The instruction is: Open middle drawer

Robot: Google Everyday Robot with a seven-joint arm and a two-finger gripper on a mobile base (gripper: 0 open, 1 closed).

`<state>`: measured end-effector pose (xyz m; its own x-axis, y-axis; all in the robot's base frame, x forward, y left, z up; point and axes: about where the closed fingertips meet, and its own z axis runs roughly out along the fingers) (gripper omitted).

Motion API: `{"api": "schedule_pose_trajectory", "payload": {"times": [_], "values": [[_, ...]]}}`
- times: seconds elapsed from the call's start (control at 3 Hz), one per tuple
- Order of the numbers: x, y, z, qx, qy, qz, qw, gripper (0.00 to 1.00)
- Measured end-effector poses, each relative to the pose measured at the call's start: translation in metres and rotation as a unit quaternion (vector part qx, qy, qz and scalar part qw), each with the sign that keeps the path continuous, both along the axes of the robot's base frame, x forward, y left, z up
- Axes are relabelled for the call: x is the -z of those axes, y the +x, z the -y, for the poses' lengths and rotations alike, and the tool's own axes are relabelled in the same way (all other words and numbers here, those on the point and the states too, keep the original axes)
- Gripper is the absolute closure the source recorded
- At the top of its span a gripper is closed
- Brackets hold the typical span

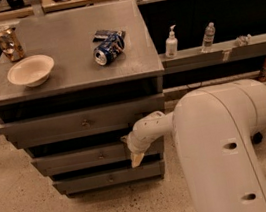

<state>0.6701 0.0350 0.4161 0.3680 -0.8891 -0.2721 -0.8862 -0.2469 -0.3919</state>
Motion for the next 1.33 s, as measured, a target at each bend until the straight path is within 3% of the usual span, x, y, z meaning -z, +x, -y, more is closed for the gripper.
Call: {"api": "schedule_pose_trajectory", "payload": {"times": [0.33, 1.0, 1.33], "values": [[-0.011, -0.015, 0.009, 0.009, 0.004, -0.006, 0.9999, 0.24], [-0.019, -0.051, 0.026, 0.039, 0.019, -0.03, 0.9986, 0.39], [-0.023, -0.066, 0.028, 0.048, 0.026, -0.034, 0.9979, 0.37]]}}
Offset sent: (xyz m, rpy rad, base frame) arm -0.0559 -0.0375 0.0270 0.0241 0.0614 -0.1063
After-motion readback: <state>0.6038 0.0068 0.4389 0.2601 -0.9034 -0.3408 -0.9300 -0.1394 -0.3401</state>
